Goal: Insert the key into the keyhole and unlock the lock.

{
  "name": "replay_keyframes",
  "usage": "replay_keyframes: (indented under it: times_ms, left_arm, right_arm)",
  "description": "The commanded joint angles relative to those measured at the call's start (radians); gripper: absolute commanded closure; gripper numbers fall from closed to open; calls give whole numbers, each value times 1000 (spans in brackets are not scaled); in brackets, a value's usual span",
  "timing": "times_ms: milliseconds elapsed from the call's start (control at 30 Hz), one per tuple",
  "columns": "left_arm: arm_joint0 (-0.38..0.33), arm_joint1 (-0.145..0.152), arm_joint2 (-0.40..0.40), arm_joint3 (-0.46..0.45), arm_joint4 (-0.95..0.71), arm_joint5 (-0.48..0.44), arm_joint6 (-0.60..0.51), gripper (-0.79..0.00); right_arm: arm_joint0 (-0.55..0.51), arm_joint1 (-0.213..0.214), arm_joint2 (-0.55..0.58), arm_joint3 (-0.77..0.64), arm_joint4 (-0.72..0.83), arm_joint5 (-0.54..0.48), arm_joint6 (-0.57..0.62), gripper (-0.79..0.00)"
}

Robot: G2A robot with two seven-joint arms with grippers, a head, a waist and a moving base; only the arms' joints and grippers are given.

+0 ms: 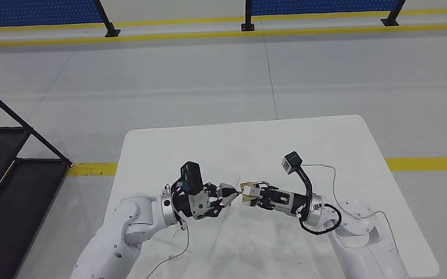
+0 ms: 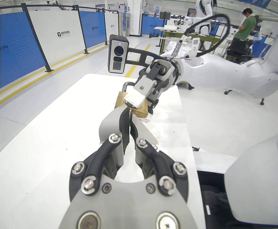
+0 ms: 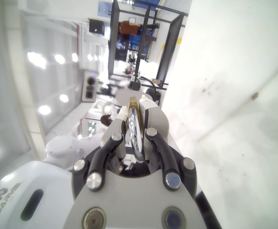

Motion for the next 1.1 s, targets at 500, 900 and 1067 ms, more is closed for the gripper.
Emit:
replay_keyframes:
  times_ms: [500,900,1067]
  left_arm:
    - [22,0,6,-16,176,42,129,0]
    - [32,2,-2,-15,145,53,140,-785]
    - [65,11,-57,-14,127,52,142,-785]
  right_arm:
    - [0,0,0,0,0,0,0,0]
    - [0,0,0,0,0,0,0,0]
    - [0,0,0,0,0,0,0,0]
